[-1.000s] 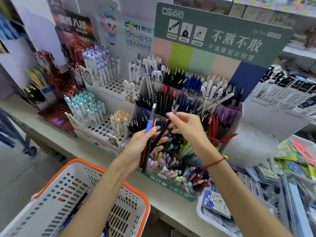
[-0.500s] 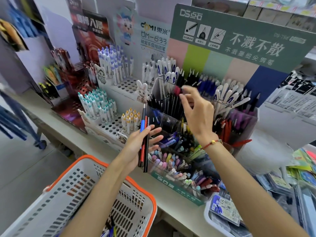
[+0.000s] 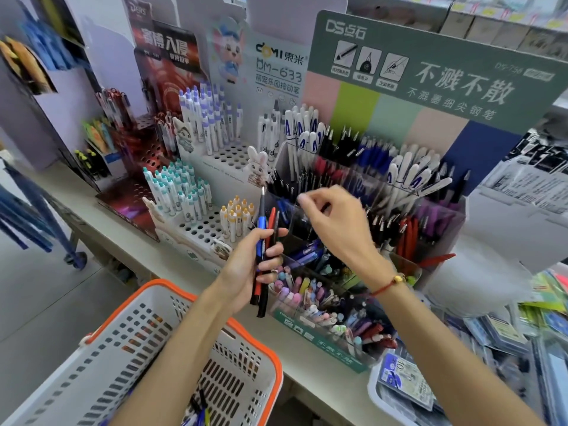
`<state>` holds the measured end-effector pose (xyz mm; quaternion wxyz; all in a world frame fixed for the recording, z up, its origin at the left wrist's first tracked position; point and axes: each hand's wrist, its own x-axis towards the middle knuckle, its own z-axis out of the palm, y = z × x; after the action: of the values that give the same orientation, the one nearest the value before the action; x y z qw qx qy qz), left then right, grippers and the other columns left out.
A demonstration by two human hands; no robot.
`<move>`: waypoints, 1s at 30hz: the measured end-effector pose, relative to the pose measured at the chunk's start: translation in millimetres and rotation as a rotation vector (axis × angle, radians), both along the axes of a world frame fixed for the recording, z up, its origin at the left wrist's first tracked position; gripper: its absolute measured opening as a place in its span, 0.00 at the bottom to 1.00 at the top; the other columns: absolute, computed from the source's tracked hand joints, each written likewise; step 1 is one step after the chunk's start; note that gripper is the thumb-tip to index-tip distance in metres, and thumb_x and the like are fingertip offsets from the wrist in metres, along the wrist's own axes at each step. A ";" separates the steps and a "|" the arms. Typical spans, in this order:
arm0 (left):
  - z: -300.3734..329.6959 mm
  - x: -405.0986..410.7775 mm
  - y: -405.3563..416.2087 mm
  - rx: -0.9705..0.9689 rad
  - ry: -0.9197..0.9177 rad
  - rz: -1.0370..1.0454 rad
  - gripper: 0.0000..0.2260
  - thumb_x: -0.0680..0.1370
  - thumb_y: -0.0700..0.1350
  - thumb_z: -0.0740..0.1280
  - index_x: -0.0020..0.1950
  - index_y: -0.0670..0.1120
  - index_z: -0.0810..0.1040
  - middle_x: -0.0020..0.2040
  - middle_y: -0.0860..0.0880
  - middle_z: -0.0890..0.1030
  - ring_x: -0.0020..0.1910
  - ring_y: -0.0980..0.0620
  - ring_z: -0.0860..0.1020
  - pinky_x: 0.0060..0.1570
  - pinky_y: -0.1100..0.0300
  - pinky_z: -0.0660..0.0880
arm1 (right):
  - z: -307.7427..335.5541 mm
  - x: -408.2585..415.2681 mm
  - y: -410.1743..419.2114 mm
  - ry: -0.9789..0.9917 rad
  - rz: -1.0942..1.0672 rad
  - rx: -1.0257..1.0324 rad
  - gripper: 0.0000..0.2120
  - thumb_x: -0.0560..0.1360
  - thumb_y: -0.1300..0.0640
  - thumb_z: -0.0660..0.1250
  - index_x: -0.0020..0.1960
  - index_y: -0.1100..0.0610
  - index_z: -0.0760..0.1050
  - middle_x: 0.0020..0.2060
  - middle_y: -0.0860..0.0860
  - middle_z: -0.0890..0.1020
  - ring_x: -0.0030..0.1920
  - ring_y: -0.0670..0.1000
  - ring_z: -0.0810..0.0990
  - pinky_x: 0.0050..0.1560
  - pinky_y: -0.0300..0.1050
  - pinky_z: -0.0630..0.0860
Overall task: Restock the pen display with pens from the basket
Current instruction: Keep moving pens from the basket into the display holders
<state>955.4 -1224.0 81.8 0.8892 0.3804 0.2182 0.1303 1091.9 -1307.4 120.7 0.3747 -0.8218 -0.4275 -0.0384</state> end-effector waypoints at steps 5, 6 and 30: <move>3.3 6.9 -6.7 0.131 0.043 -0.073 0.09 0.83 0.44 0.56 0.51 0.45 0.75 0.30 0.53 0.70 0.22 0.60 0.65 0.19 0.69 0.60 | -5.1 -11.4 -7.9 0.456 0.144 -0.022 0.08 0.77 0.54 0.70 0.52 0.56 0.84 0.38 0.47 0.85 0.40 0.40 0.82 0.43 0.32 0.75; 5.1 7.9 -8.2 0.176 0.058 -0.052 0.09 0.83 0.44 0.57 0.53 0.44 0.77 0.32 0.52 0.75 0.25 0.59 0.71 0.21 0.68 0.66 | -5.4 -10.1 -9.7 0.530 0.125 0.026 0.07 0.77 0.55 0.70 0.52 0.56 0.84 0.40 0.49 0.86 0.42 0.43 0.84 0.43 0.33 0.77; -1.4 -10.0 5.9 0.069 -0.011 -0.050 0.19 0.82 0.48 0.49 0.62 0.41 0.75 0.31 0.52 0.63 0.23 0.60 0.59 0.24 0.64 0.51 | -30.5 39.3 10.9 -0.498 -0.177 0.022 0.10 0.77 0.58 0.68 0.56 0.60 0.80 0.54 0.54 0.82 0.59 0.56 0.75 0.57 0.49 0.71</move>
<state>945.4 -1218.1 80.3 0.8797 0.4156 0.1989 0.1177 1131.2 -1296.6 90.3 0.2619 -0.8173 -0.4324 -0.2765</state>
